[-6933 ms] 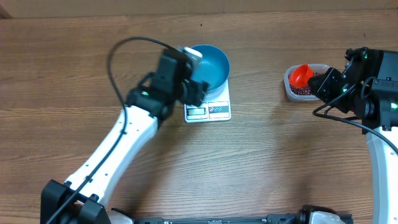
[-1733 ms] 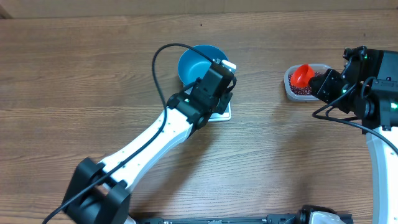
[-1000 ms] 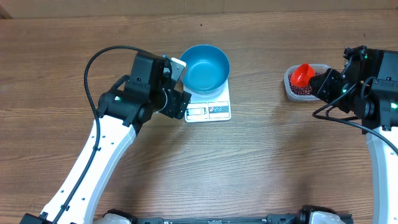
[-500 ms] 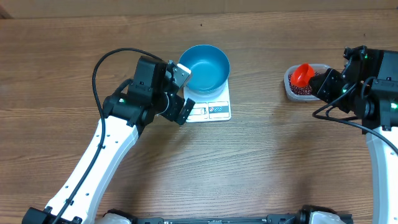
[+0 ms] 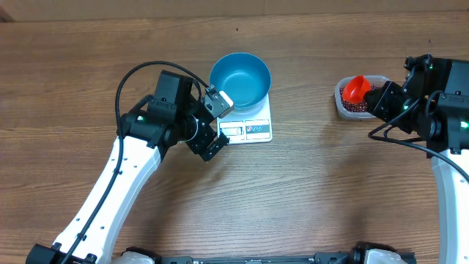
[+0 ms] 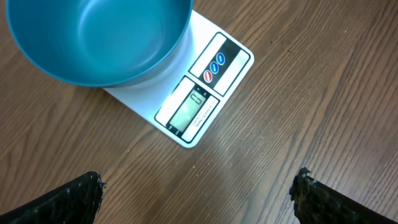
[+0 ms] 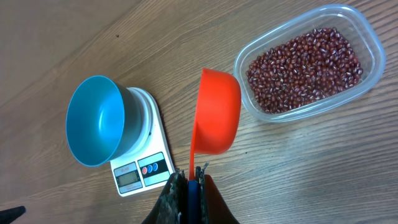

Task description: Scoop item into bowl and weigh 150g on scale

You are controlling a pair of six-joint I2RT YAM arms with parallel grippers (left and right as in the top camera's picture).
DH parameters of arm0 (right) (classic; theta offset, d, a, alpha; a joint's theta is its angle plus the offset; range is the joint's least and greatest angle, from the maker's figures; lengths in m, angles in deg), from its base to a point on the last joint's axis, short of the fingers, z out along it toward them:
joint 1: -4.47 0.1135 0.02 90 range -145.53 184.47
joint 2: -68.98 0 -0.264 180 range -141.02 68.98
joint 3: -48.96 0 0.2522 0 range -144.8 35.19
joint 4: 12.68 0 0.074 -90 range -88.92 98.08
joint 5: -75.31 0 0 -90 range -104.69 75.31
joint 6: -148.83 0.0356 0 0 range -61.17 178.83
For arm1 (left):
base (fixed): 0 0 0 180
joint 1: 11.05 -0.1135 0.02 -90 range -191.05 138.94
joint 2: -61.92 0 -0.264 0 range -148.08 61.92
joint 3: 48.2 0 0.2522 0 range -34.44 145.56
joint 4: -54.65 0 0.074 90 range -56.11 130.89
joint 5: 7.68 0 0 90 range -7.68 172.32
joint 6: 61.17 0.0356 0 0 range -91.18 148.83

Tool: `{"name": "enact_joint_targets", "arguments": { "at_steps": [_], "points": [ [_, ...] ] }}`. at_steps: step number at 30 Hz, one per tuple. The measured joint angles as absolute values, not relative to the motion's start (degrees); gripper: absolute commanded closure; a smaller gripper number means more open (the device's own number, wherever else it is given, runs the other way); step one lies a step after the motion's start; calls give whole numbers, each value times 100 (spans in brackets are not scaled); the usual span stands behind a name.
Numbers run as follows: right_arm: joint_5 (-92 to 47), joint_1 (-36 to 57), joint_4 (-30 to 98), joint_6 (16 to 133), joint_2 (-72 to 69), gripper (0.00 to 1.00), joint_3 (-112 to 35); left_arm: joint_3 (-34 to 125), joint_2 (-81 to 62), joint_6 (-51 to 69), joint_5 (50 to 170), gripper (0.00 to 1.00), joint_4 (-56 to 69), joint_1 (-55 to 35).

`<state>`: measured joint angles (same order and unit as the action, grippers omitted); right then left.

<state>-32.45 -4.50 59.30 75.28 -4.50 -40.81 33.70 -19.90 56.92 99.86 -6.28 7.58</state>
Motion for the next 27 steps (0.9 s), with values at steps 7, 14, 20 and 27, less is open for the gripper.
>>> {"name": "enact_joint_targets", "arguments": {
  "at_steps": [7,14,20,27],
  "points": [
    [-3245,-450,5932,7528,-450,96,-4081,3333,-1999,5377,9772,0,-589,653],
    [-3243,-450,5978,7528,-450,96,-4081,3329,-2001,5146,9665,0,-364,651],
    [-3243,-450,5985,7530,-450,96,-4081,3329,-2001,5139,9665,1,-364,651],
    [-3245,-450,5982,7530,-450,96,-4081,3329,-2001,5015,9665,0,-384,651]
  ]
}}
